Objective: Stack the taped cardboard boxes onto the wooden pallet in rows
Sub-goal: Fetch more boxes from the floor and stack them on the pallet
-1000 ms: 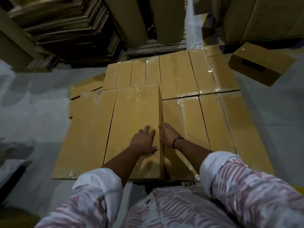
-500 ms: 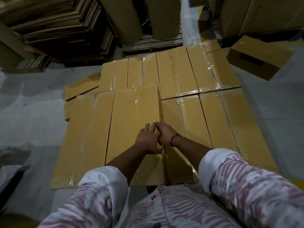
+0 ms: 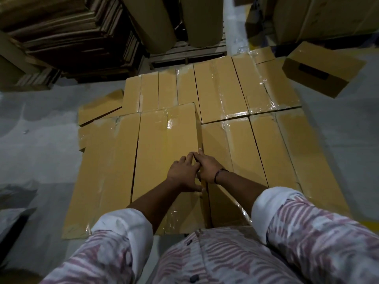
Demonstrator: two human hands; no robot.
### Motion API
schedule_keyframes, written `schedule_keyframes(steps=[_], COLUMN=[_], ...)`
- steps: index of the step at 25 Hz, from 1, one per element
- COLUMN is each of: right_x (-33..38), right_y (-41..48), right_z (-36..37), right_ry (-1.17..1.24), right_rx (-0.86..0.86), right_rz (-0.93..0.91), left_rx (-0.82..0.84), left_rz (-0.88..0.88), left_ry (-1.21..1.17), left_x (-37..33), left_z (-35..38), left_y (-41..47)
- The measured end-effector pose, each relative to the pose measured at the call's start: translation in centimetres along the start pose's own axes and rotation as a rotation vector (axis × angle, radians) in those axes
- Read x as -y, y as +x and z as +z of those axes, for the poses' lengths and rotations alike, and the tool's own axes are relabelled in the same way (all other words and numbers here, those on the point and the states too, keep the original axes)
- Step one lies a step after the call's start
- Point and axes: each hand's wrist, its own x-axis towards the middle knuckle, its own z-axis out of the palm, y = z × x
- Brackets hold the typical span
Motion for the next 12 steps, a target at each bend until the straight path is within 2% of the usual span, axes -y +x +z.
schedule_keyframes(steps=[12], right_x=[0.31], right_y=[-0.19], right_z=[-0.15], right_ry=[-0.009], right_rx=[0.005], right_rz=[-0.012], left_rx=[-0.016], left_rz=[-0.01], left_ry=[0.013], left_x=[-0.04], left_z=[0.17], left_y=[-0.42])
